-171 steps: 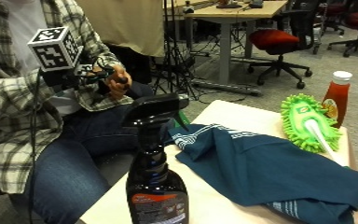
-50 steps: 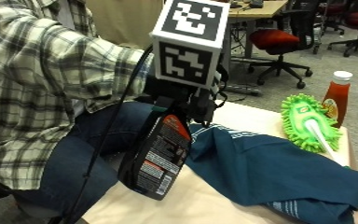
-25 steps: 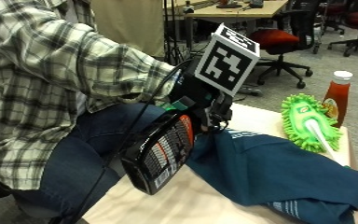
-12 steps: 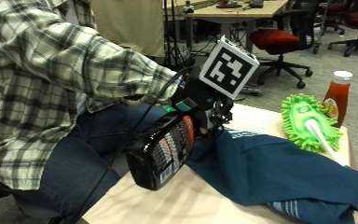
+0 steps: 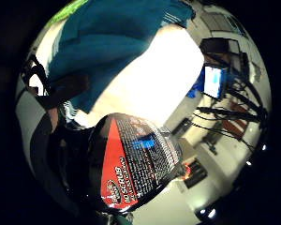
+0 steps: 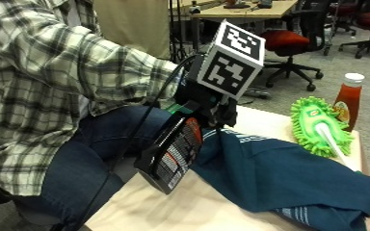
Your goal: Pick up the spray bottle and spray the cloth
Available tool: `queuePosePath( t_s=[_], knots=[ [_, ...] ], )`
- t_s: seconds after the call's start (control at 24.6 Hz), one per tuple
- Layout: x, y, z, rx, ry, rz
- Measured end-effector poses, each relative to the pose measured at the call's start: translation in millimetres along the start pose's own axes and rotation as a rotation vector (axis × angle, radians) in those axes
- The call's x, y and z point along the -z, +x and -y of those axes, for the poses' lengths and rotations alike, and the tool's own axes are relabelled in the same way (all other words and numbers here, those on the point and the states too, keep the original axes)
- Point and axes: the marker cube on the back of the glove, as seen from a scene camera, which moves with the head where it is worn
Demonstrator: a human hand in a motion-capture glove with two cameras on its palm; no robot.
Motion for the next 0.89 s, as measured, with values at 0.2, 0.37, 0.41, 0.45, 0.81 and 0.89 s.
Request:
queuePosePath(
  t_s=[0.2, 0.37, 0.41, 0.45, 0.81, 0.89],
  knots=[
    [27, 0, -15, 0.105, 0.13, 0.296],
    [48, 4, -26, 0.215, 0.27, 0.52],
    [54, 5, -28, 0.244, 0.312, 0.575],
    [58, 5, -30, 0.271, 0.353, 0.627],
    [78, -26, -47, 0.467, 0.528, 0.915],
    [73, -41, -45, 0.503, 0.545, 0.943]
  ],
)
